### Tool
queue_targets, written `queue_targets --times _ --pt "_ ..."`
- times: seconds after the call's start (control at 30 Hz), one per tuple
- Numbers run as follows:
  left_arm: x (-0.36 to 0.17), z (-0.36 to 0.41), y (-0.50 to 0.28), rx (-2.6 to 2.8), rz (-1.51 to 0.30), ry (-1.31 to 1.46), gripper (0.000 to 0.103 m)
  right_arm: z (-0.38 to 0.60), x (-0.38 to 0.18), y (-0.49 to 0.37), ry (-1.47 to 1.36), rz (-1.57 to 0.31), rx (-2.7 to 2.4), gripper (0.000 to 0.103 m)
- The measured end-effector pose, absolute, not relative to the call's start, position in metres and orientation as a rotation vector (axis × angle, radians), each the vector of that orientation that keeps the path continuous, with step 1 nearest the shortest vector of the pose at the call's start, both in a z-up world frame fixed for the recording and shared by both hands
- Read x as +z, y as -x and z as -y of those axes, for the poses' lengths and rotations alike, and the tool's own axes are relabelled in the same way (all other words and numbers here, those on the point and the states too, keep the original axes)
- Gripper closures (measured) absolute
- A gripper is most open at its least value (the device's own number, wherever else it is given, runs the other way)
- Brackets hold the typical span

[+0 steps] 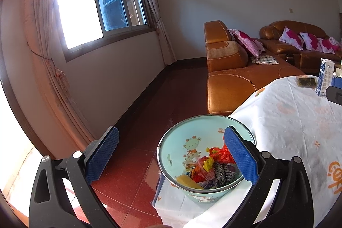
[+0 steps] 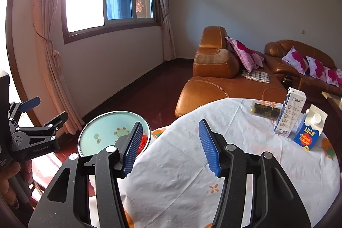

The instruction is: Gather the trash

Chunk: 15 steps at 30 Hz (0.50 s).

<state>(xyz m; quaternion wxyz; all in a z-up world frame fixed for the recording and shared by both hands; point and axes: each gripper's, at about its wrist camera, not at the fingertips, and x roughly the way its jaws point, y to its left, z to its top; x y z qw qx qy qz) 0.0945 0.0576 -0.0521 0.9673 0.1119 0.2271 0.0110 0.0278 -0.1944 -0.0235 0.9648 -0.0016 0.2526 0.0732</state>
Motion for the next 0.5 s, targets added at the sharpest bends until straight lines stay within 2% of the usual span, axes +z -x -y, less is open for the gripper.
queue_targets --times 0.33,0.5 --pt "-0.055 -0.045 -0.089 0.002 -0.445 -0.275 0.006 0.209 -0.030 -0.023 0.012 -0.527 0.124 0.040" --pt "-0.057 -0.050 -0.094 0.001 -0.481 -0.244 0.006 0.258 -0.041 -0.018 -0.015 -0.560 0.027 0.038"
